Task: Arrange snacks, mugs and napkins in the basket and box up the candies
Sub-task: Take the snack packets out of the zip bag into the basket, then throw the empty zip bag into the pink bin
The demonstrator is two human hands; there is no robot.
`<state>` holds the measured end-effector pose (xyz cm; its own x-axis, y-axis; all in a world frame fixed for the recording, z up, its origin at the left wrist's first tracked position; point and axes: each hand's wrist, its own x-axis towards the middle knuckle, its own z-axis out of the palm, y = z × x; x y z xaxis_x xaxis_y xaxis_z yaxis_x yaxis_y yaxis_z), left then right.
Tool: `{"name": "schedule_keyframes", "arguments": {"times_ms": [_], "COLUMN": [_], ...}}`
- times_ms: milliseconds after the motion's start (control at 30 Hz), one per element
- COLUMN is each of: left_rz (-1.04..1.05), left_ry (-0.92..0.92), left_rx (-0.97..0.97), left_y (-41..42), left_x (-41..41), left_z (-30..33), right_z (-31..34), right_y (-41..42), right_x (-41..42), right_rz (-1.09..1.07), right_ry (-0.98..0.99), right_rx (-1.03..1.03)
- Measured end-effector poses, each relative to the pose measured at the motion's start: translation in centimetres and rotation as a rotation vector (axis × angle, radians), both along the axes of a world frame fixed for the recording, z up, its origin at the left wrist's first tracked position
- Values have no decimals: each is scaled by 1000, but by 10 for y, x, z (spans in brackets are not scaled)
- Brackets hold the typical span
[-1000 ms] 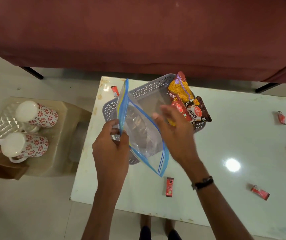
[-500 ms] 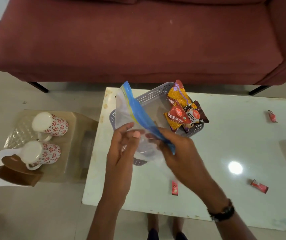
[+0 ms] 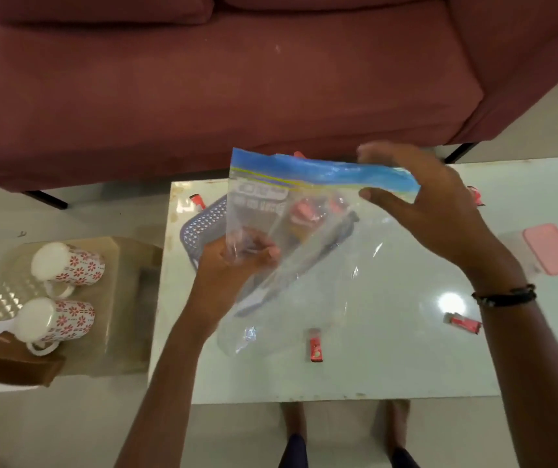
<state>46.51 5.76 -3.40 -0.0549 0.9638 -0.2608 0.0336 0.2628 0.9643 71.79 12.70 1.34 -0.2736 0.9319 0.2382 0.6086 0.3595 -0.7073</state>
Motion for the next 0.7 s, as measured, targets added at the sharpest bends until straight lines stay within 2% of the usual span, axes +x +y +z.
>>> {"name": "schedule_keyframes", "arguments": {"times_ms": [33,67,133,200,300,400,500,567,700], "left_rz": [52,82,108,124,108,68,43,35,-59], "left_ry": [-47,-89,-151,-177,-192,-224,-261,-283,-344], "left_rx": [7,4,-32,-77,-149,-222,-271,-316,-448], "left_y": [0,-1,-2,-2,-1,0,3,5,3], "left_x": [16,32,64,98,156,212,259,283,322], "left_z": [-1,-3,-8,-14,-23,-30,-37,-41,-48], "right_z": [-8,-17,-34,-58,-95,-118,-125,-124,-128], "right_y": [-3,-8,-23,-40,-61,-67,-66,-65,-61], "right_x": [16,33,60,87,142,210,269,298,349], "right_rz": [-115,-233,-383,-340,-221,-166,-112,-99,-186], "right_ry": [12,68,308,540,622,734,820,828,718], "right_rx": [14,-63,-428,-750,-988,-1074,-1070,-1081,-1043]}}
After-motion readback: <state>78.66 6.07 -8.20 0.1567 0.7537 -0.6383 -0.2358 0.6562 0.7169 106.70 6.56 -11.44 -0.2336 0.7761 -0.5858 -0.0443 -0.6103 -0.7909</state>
